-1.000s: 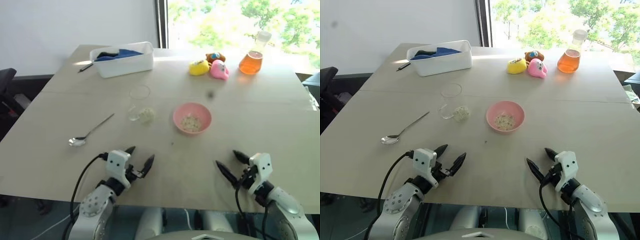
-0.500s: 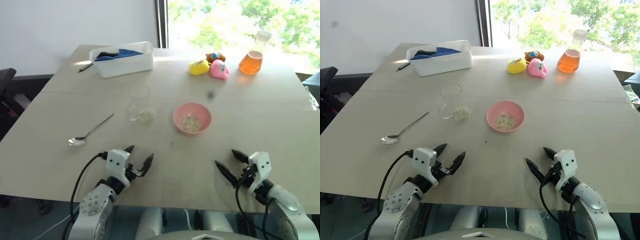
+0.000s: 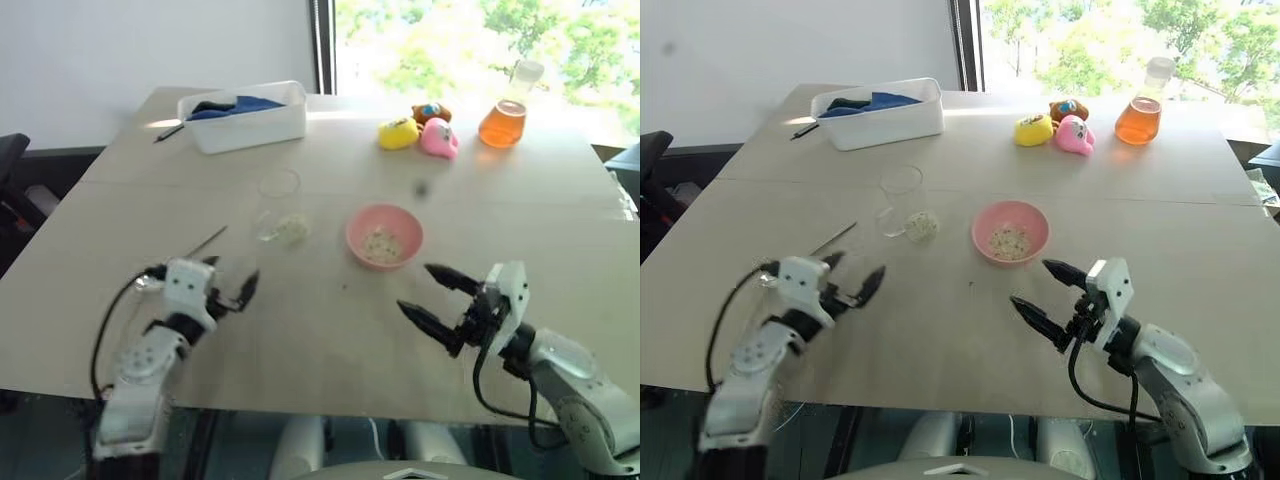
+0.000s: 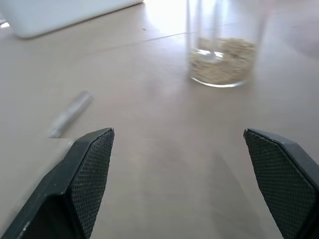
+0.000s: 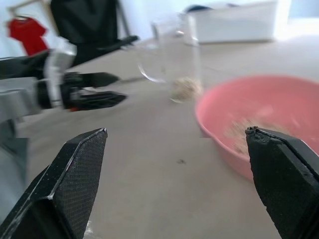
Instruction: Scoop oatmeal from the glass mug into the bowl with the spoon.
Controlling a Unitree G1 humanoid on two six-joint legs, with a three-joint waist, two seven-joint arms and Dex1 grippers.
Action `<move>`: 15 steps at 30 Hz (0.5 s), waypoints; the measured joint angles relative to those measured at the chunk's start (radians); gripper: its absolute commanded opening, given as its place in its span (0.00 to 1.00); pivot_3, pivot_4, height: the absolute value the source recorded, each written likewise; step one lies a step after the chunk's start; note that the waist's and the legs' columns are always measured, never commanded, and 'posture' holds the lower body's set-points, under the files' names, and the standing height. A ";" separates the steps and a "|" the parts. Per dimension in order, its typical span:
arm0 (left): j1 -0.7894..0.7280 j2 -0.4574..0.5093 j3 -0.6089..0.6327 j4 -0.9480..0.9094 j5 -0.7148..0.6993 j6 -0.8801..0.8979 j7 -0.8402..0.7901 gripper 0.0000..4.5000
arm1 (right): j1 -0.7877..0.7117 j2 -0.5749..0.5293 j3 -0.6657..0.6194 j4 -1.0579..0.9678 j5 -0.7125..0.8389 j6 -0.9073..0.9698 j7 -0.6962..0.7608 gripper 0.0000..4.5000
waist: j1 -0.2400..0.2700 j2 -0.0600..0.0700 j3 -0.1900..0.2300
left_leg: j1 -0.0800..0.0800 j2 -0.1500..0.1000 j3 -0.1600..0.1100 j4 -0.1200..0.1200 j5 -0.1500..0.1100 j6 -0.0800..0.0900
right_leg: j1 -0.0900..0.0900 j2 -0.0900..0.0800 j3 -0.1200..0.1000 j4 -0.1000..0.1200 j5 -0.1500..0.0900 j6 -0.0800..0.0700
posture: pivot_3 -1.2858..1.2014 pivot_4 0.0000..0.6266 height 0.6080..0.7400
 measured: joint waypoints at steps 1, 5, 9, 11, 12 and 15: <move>-0.037 0.031 0.014 0.023 -0.001 0.036 -0.004 0.96 | -0.031 -0.017 -0.001 -0.018 0.031 0.028 0.001 1.00 | -0.001 -0.002 0.001 | -0.001 0.000 0.000 0.000 0.000 0.000 | -0.001 0.000 0.000 0.000 0.000 0.000 | 0.52 0.24 1.00; -0.148 0.168 0.011 0.159 0.020 0.112 -0.068 0.96 | -0.139 -0.089 -0.040 -0.045 0.151 0.107 0.018 1.00 | -0.002 -0.004 0.002 | -0.003 0.000 0.001 0.000 0.000 0.000 | -0.003 0.000 -0.002 -0.001 0.000 0.000 | 0.52 0.24 1.00; -0.198 0.209 -0.026 0.268 0.046 0.145 -0.119 0.96 | -0.118 -0.146 -0.065 0.012 0.133 0.101 0.074 1.00 | 0.002 -0.004 0.002 | -0.012 0.000 0.000 0.001 0.000 0.000 | -0.010 0.000 -0.002 -0.001 0.000 0.000 | 0.52 0.24 1.00; -0.221 0.218 -0.037 0.287 0.054 0.151 -0.139 0.96 | -0.096 -0.162 -0.064 0.035 0.102 0.082 0.097 1.00 | 0.006 -0.004 0.002 | -0.012 0.000 0.000 0.001 0.000 0.000 | -0.010 -0.001 -0.001 -0.001 0.000 0.000 | 0.52 0.24 1.00; -0.229 0.224 -0.041 0.295 0.056 0.157 -0.147 0.96 | -0.087 -0.166 -0.064 0.042 0.094 0.078 0.105 1.00 | 0.006 -0.004 0.002 | -0.012 0.000 0.000 0.001 0.000 0.000 | -0.010 0.000 -0.001 -0.001 0.000 0.000 | 0.52 0.24 1.00; -0.251 0.248 -0.058 0.315 0.065 0.183 -0.177 0.96 | -0.049 -0.168 -0.075 0.043 0.087 0.064 0.125 1.00 | 0.004 -0.003 0.002 | -0.011 0.000 0.000 0.002 0.000 0.000 | -0.010 0.000 -0.001 0.001 0.000 0.000 | 0.52 0.24 1.00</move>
